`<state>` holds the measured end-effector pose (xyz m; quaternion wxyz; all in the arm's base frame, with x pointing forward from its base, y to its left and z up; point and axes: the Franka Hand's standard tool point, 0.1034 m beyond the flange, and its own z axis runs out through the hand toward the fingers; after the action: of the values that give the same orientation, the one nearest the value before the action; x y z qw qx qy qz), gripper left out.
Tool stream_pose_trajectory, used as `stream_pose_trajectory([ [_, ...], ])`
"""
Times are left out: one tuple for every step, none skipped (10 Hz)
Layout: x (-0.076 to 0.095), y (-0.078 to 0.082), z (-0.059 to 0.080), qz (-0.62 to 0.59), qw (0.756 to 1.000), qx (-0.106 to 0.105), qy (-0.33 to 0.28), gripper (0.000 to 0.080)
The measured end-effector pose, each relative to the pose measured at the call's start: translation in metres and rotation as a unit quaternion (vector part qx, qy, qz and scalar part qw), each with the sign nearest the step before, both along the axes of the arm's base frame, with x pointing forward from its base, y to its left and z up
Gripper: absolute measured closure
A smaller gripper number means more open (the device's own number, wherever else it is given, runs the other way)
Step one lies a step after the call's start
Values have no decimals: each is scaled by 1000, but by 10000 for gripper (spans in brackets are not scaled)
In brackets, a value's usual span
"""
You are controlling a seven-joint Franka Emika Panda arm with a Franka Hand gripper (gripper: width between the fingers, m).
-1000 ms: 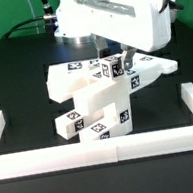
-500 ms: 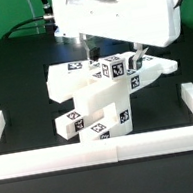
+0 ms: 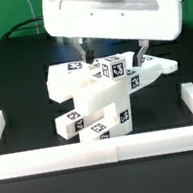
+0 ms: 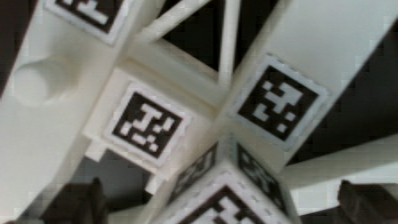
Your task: Assemble chair
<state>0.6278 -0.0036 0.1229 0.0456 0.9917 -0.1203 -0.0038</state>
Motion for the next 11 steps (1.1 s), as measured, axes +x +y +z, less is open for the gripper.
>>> stream_pose_trajectory([
  [2, -1, 0, 43, 999, 0, 0, 151],
  [3, -1, 1, 77, 997, 0, 0, 151],
  [3, -2, 1, 124, 992, 0, 4, 151],
  [3, -2, 1, 149, 989, 0, 6, 151],
  [3, -2, 1, 169, 986, 0, 8, 151],
  [3, -3, 1, 200, 980, 0, 11, 151],
  [3, -3, 1, 208, 978, 0, 11, 151],
  [3, -3, 1, 208, 978, 0, 11, 151],
  [3, -3, 1, 207, 978, 0, 11, 351],
  [3, -3, 1, 207, 978, 0, 11, 351],
  [3, -3, 1, 206, 978, 0, 11, 506],
])
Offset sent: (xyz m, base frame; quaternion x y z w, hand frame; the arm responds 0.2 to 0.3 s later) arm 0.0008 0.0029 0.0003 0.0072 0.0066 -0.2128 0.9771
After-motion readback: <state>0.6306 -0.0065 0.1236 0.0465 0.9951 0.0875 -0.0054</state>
